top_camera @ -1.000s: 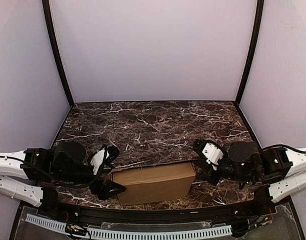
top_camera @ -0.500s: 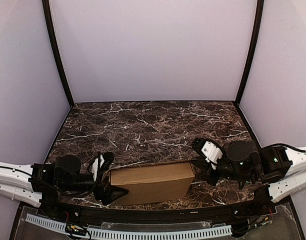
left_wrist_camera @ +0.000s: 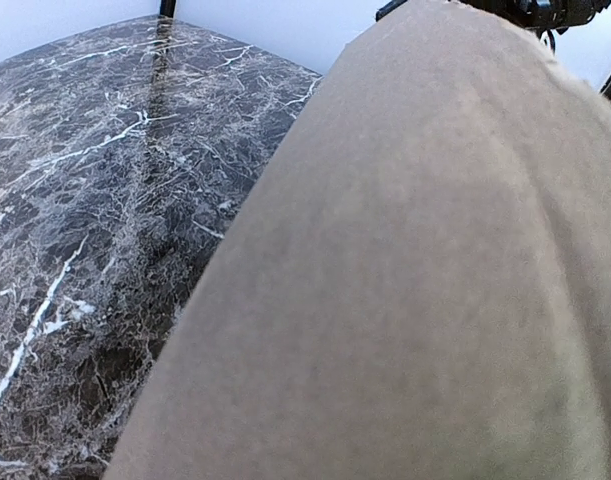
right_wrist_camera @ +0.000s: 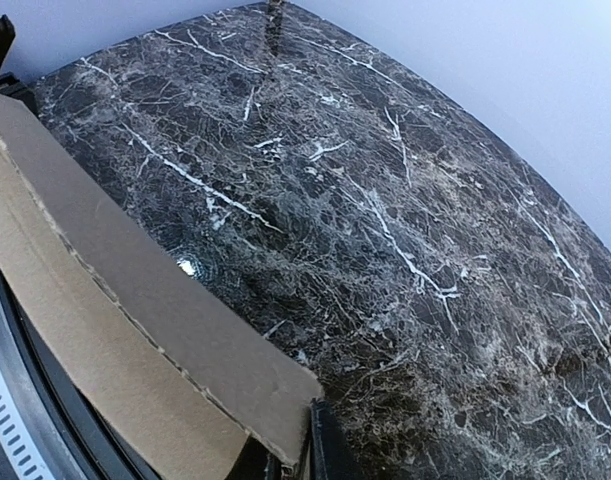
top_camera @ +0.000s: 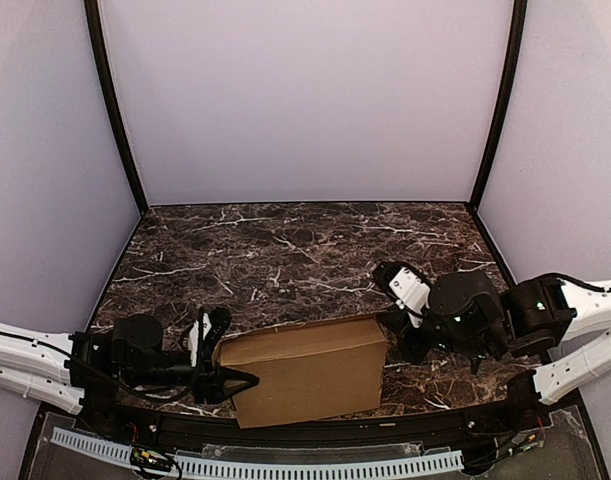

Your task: Fold the paper box

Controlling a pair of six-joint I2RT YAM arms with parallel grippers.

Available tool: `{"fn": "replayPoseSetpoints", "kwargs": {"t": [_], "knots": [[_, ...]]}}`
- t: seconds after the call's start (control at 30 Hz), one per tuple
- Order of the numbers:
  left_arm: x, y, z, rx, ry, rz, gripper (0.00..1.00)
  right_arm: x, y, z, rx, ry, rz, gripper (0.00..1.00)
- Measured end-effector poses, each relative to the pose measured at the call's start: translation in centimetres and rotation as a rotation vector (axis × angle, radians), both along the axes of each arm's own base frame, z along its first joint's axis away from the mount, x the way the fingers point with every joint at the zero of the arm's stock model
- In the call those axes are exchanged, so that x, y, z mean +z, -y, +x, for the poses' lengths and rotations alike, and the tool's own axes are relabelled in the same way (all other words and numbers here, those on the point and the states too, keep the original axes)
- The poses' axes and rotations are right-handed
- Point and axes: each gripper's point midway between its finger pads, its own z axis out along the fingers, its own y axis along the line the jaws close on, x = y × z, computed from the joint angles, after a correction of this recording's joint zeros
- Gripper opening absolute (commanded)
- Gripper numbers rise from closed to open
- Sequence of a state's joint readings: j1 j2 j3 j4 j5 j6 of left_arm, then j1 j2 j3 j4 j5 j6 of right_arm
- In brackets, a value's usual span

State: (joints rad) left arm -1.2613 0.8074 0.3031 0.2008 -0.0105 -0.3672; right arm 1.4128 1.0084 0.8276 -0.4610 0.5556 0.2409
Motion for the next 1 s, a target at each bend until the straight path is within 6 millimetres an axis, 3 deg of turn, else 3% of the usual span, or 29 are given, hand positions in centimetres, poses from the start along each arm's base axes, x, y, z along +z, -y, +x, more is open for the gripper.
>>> {"fn": "replayPoseSetpoints", "kwargs": {"t": [0.13,0.23,0.63,1.0], "knots": [[0.6,-0.3,0.4,0.023,0.022,-0.014,0.32,1.2,-0.6,0.0,-0.019,-0.030,0.023,0.40],[0.5,-0.6,0.8,0.044,0.033,-0.002,0.30,1.9,-0.7,-0.2,-0.025,-0.055,0.042,0.44],[0.7,-1.0,1.3,0.061,0.068,0.035,0.29,1.6,2.3,-0.9,-0.082,-0.135,0.059,0.39],[0.8,-1.1,1.2,0.047,0.090,0.060,0.28,-0.6,2.1,-0.1,-0.158,-0.140,-0.006,0.24]]}}
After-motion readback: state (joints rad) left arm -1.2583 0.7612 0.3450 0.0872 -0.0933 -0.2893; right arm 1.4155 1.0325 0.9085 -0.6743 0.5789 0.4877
